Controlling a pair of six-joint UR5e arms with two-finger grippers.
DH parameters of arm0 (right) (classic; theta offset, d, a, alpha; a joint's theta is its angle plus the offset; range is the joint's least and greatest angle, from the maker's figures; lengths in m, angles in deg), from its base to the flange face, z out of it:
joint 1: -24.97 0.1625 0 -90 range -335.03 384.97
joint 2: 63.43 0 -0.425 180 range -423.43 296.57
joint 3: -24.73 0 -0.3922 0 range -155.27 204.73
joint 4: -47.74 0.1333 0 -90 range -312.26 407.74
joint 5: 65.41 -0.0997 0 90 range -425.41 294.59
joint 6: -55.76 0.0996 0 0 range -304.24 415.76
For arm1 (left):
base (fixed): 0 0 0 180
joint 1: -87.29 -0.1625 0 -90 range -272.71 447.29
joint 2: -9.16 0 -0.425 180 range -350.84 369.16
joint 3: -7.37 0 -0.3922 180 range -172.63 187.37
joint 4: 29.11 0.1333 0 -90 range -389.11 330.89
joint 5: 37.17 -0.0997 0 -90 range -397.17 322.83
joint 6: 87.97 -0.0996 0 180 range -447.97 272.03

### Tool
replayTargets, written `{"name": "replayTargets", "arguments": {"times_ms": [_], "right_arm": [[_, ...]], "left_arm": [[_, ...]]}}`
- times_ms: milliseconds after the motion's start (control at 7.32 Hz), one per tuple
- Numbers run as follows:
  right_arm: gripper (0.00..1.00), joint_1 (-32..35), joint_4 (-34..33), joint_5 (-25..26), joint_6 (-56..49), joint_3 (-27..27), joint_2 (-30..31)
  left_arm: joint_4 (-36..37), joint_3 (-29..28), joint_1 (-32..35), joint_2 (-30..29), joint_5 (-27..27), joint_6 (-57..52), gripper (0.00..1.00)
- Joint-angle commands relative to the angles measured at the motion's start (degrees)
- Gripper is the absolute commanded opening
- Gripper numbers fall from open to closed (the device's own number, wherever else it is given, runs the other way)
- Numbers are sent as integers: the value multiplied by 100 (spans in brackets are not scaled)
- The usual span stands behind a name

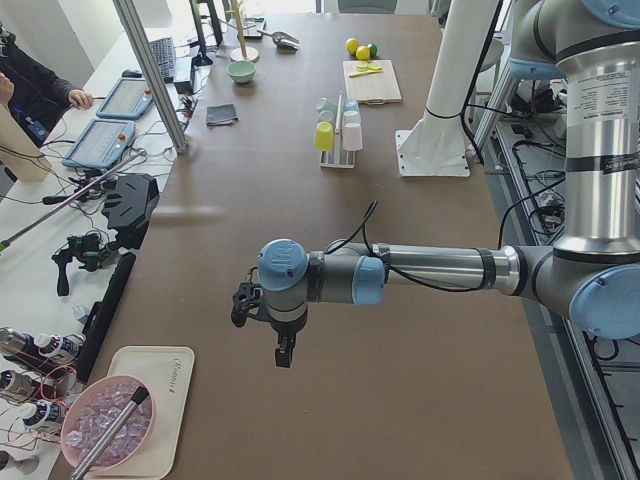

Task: Place cup on cup holder

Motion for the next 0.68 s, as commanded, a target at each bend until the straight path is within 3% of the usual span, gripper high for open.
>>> {"name": "replayTargets", "arguments": {"times_ms": [0, 546], "right_arm": [[100, 0, 0, -1, 0, -8, 9], [100, -9, 0, -1, 0, -8, 9]], "left_arm": [[-7, 4, 0, 5, 0, -1, 98], [-42, -119, 0, -22, 0, -10, 98]]}}
